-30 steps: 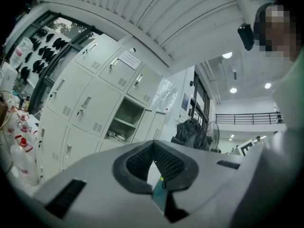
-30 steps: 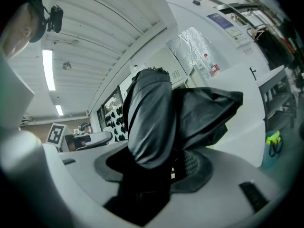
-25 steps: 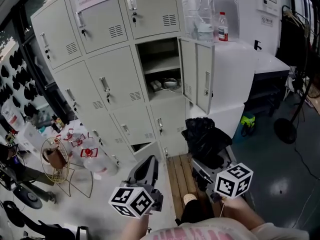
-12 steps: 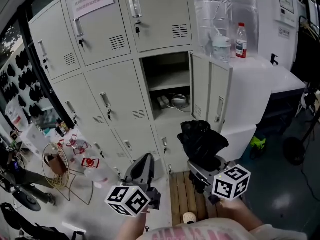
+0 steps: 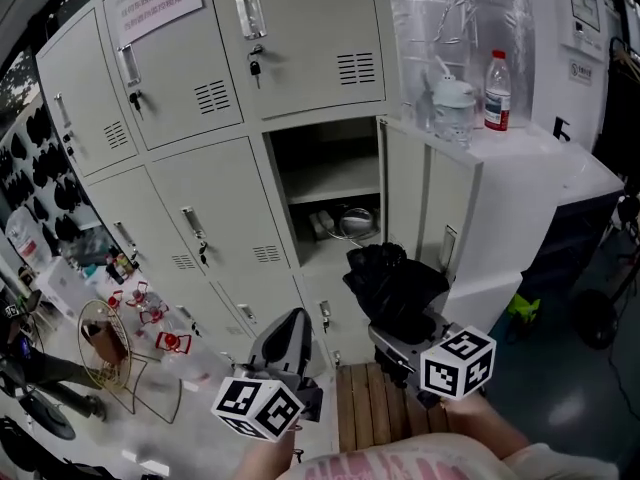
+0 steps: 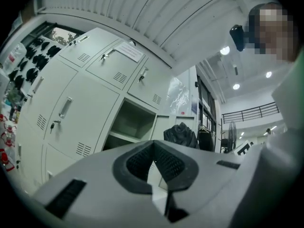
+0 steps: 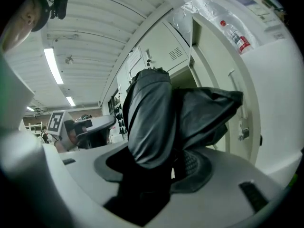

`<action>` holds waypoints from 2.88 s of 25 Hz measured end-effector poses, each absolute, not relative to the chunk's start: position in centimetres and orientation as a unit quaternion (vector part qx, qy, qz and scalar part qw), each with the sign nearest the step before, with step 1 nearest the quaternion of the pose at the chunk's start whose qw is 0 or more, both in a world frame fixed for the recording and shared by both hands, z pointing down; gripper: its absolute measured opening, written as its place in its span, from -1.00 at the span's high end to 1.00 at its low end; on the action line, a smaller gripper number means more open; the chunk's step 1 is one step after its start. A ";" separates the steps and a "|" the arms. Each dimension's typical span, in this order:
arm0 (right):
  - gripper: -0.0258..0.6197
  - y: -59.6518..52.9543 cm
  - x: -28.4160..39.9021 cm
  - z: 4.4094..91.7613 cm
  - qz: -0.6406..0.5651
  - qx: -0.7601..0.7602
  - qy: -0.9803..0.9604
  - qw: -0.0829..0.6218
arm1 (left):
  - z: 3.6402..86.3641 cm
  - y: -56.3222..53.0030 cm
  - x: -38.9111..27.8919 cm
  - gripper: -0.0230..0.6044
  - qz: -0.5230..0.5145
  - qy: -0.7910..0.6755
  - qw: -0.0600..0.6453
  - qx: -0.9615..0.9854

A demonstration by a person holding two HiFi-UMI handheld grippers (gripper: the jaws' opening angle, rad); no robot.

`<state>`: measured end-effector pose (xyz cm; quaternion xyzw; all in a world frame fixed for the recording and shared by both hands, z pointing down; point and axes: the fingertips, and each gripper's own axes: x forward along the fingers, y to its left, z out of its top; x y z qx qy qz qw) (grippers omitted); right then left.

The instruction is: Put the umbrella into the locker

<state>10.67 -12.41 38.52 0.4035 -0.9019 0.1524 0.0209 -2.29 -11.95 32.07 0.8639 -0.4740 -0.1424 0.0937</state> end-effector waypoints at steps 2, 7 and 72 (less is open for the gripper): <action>0.18 -13.6 10.8 39.2 0.148 0.403 -0.903 0.031 | 33.0 -13.0 -2.0 0.92 -0.133 -0.478 0.095 0.863; 0.18 -16.7 10.8 41.0 0.168 0.410 -0.895 0.045 | 35.3 -15.8 -1.8 0.92 -0.110 -0.488 0.117 0.858; 0.17 -44.9 4.2 29.4 -0.069 0.524 -0.826 0.195 | 31.9 -34.4 -8.1 0.92 -0.053 -0.373 0.083 0.923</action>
